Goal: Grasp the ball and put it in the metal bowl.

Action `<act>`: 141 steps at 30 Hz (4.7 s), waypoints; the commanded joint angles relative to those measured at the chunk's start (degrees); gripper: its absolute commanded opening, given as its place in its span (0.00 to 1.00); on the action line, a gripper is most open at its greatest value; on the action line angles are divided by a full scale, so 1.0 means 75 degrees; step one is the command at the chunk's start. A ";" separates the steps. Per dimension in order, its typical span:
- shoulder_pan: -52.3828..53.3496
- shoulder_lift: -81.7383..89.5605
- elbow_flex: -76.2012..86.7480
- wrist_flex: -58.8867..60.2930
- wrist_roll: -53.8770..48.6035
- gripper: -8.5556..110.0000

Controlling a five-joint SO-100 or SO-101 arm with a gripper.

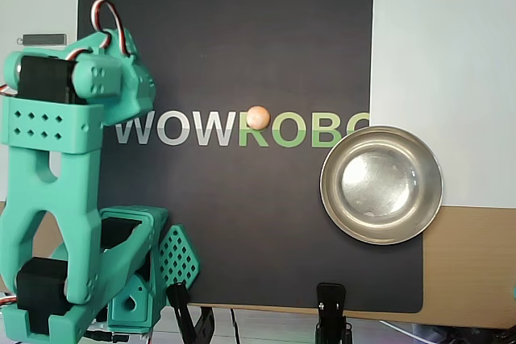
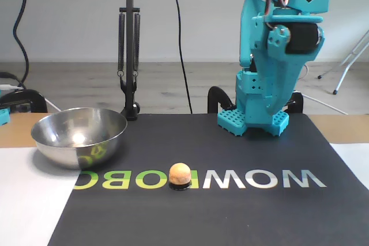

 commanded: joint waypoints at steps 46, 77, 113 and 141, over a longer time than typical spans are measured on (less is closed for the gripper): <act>0.0152 -0.0527 -0.0023 -0.0680 -0.4723 0.08; 0.0586 -0.0539 0.0246 -0.0703 -0.5461 0.08; 0.1289 -0.0902 0.0398 -0.0703 -0.5789 0.20; 0.1266 -0.0879 0.0680 -0.0984 -0.5801 0.37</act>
